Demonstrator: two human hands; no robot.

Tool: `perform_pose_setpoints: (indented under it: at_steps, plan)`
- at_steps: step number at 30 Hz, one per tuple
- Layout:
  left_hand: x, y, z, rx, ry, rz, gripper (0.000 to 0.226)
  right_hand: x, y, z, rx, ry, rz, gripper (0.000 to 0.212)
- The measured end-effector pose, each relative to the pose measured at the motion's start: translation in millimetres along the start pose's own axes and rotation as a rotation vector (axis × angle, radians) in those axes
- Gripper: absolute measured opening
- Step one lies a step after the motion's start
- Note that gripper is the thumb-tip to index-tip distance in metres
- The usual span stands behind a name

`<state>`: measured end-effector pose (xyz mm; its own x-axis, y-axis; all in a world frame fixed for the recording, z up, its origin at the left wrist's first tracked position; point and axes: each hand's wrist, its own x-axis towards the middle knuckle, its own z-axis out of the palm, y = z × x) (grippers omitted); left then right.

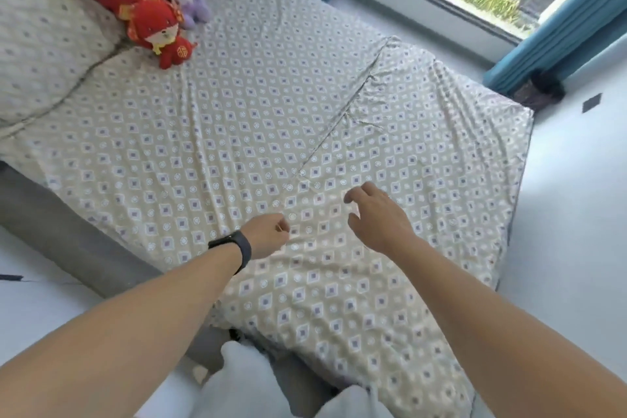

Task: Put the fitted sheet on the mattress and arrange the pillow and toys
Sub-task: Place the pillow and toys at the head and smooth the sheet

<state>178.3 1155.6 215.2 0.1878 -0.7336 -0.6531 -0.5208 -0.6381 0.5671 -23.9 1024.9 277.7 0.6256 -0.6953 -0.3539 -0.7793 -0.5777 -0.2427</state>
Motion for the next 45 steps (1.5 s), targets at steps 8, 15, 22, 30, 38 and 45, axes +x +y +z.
perform_pose_setpoints:
  at_steps: [8, 15, 22, 30, 38, 45]
  plan:
    - [-75.2, 134.1, 45.9, 0.026, 0.143, 0.127, 0.017, -115.8, 109.4, -62.7, 0.031, 0.084, 0.016, 0.032]
    - [-127.7, 253.3, 156.3, -0.055, 0.177, 0.263, 0.015, -211.2, 216.8, -111.4, 0.086, 0.142, 0.027, 0.031]
    - [-161.1, 308.6, 195.2, -0.013, 0.226, 0.369, 0.012, -272.9, 263.1, -142.3, 0.198, 0.237, 0.017, 0.027]
    - [-174.5, 345.1, 205.0, 0.008, 0.238, 0.409, 0.013, -309.9, 294.2, -164.9, 0.238, 0.301, 0.051, 0.025]
    - [-180.4, 365.8, 229.3, -0.111, 0.4, 0.303, 0.013, -258.1, 307.2, -170.7, 0.223, 0.233, -0.184, 0.027]
    - [-208.2, 410.2, 266.9, -0.242, 0.67, 0.21, 0.011, -224.6, 323.5, -201.9, 0.143, 0.241, -0.441, 0.024]
